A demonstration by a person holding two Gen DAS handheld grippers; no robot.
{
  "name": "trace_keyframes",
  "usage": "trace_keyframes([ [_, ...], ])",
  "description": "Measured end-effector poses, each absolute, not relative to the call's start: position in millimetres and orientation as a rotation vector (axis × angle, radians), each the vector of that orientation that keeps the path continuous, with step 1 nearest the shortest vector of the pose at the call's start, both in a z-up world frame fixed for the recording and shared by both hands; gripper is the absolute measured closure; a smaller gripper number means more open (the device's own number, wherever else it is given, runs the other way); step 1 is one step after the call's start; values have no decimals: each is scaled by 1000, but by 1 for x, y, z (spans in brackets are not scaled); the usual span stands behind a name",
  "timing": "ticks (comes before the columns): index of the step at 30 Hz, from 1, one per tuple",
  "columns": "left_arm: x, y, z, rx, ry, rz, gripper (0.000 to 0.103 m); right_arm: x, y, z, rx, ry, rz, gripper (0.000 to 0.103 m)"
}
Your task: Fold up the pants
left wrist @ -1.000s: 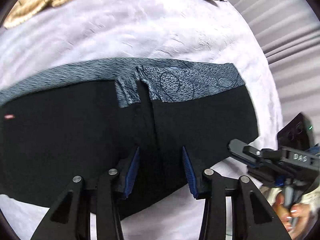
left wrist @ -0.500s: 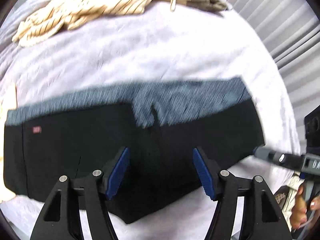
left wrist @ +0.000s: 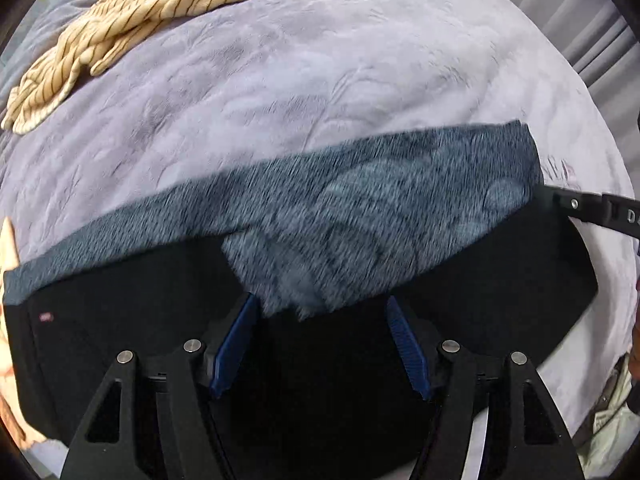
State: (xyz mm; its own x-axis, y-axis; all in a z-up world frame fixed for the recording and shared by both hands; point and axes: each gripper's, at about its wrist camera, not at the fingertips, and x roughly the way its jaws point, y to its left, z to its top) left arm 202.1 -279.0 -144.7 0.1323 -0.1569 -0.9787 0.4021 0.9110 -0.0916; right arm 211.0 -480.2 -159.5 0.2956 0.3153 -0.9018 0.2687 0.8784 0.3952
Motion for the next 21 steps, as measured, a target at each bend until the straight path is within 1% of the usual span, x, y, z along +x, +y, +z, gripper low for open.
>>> trace_keyframes([
  [1, 201, -266, -140, 121, 1405, -442, 35, 208, -478, -158, 514, 1283, 37, 83],
  [3, 203, -242, -132, -59, 1426, -512, 35, 202, -483, -159, 568, 1272, 32, 83],
  [5, 205, -228, -131, -145, 1447, -566, 35, 203, -493, -159, 628, 1270, 31, 83],
  [9, 205, -232, -141, -100, 1502, -658, 35, 206, -490, -159, 600, 1271, 34, 83],
  [11, 203, -237, -142, -73, 1491, -671, 35, 206, -487, -158, 598, 1272, 30, 83],
  [14, 206, -235, -133, -158, 1480, -719, 35, 206, -487, -159, 608, 1275, 29, 83],
  [16, 201, -235, -128, -162, 1475, -731, 35, 208, -485, -160, 596, 1277, 29, 83],
  [21, 200, -237, -140, -196, 1506, -745, 35, 209, -484, -160, 589, 1283, 27, 83],
])
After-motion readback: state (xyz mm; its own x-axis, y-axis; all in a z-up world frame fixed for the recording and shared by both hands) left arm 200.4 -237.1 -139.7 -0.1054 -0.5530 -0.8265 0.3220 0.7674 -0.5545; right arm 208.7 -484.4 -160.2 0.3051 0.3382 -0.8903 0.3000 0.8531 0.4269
